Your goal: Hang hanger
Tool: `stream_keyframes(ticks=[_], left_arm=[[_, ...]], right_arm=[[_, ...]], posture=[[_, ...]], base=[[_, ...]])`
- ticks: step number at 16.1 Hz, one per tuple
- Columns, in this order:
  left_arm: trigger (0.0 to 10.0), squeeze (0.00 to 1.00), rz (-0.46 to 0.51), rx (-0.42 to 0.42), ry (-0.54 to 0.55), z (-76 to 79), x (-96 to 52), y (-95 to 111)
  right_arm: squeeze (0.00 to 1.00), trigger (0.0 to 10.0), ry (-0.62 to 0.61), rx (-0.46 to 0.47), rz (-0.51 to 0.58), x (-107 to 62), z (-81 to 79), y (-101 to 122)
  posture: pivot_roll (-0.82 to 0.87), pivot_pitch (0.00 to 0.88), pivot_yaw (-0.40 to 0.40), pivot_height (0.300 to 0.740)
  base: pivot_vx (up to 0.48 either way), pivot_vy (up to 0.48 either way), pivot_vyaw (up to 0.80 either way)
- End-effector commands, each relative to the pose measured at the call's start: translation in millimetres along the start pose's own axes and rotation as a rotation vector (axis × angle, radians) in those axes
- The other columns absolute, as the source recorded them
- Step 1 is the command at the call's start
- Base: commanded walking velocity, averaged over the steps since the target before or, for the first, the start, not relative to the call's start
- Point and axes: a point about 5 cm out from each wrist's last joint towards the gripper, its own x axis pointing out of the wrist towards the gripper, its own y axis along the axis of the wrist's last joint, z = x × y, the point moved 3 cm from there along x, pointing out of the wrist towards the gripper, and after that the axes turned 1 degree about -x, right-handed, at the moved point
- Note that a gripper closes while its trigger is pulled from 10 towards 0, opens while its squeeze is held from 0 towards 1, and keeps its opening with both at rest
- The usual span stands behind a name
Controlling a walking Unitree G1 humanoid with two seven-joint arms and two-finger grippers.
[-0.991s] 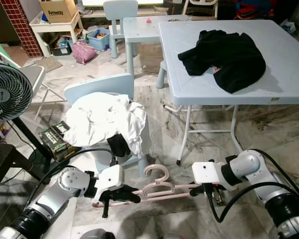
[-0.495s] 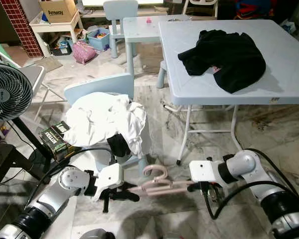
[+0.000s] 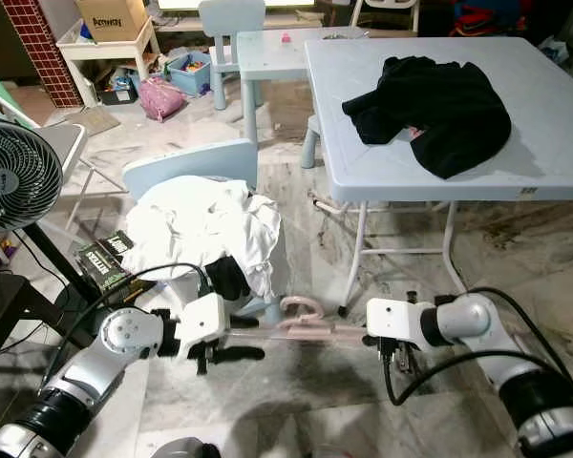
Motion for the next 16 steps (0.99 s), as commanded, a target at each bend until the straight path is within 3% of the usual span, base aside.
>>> stream_keyframes(ticks=[1,2,3,4,7,8,9,10,11,12,13,14,15,16], left_arm=[[10.0,1.00,-0.006,0.048,0.061,-6.0,-6.9,2],[10.0,1.00,-0.004,0.051,0.165,-12.0,-11.1,-1],[10.0,1.00,0.012,-0.007,0.259,-15.0,-14.5,-4],[10.0,1.00,0.022,-0.025,0.296,-15.5,-15.9,-5],[10.0,1.00,0.127,-0.213,0.720,-30.1,-39.7,-6],[10.0,1.00,0.147,-0.245,0.767,-33.2,-43.6,-5],[10.0,1.00,0.179,-0.327,0.858,-38.8,-50.8,-7],[10.0,1.00,0.186,-0.356,0.936,-40.8,-56.6,-8],[10.0,1.00,0.181,-0.351,0.947,-40.3,-56.5,-7],[10.0,1.00,0.179,-0.381,0.956,-40.0,-54.6,-7],[10.0,1.00,0.189,-0.413,0.942,-38.9,-51.9,-5],[10.0,1.00,0.207,-0.436,0.914,-38.1,-47.2,-1],[10.0,0.18,0.218,-0.435,0.890,-37.8,-41.7,5],[10.0,0.00,0.226,-0.434,0.874,-38.1,-37.4,9]], right_arm=[[0.00,0.0,-0.070,0.039,-0.002,-1.8,3.5,-4],[0.00,0.0,-0.122,0.092,0.006,-1.7,2.2,-7],[0.00,0.0,-0.175,0.155,0.025,-1.7,0.9,-10],[0.00,0.0,-0.207,0.186,0.034,-1.9,1.1,-11],[0.00,0.0,-0.563,0.525,0.145,-1.8,2.3,-14],[0.00,0.0,-0.605,0.566,0.167,-2.3,3.5,-12],[0.00,0.0,-0.721,0.627,0.188,-5.3,9.1,-13],[0.00,0.0,-0.890,0.789,0.235,-10.1,16.5,-14],[0.00,0.0,-0.955,0.869,0.258,-10.2,16.7,-14],[0.00,3.4,-1.020,0.964,0.281,-9.3,14.2,-13],[0.00,4.3,-1.039,0.990,0.295,-8.8,12.9,-10],[0.00,10.0,-1.072,0.983,0.311,-8.7,12.7,-3],[0.00,10.0,-1.139,1.001,0.304,-11.9,14.8,-1],[0.00,10.0,-1.177,1.016,0.282,-13.9,16.3,-2]], posture=[[-0.08,0.011,0.005,0.740],[-0.08,0.012,0.000,0.740],[-0.07,0.013,-0.003,0.740],[-0.07,0.016,-0.007,0.740],[-0.07,0.022,-0.021,0.740],[-0.07,0.022,-0.021,0.740],[-0.07,0.016,-0.027,0.740],[-0.07,0.018,-0.029,0.740],[-0.07,0.017,-0.029,0.740],[-0.07,0.018,-0.030,0.740],[-0.07,0.018,-0.030,0.740],[-0.07,0.015,-0.025,0.740],[-0.07,0.011,-0.022,0.740],[-0.07,0.010,-0.020,0.740]], base=[[0.000,0.000,0.00],[0.000,0.000,0.00],[0.000,0.000,0.00],[0.000,0.000,0.00],[0.000,0.000,0.00],[0.000,0.000,0.00],[0.000,0.000,0.00],[0.000,0.000,0.00],[0.000,0.000,0.00],[0.000,0.000,0.00],[0.000,0.000,0.00],[0.000,0.000,0.00],[0.000,0.000,0.00],[0.000,0.000,0.00]])
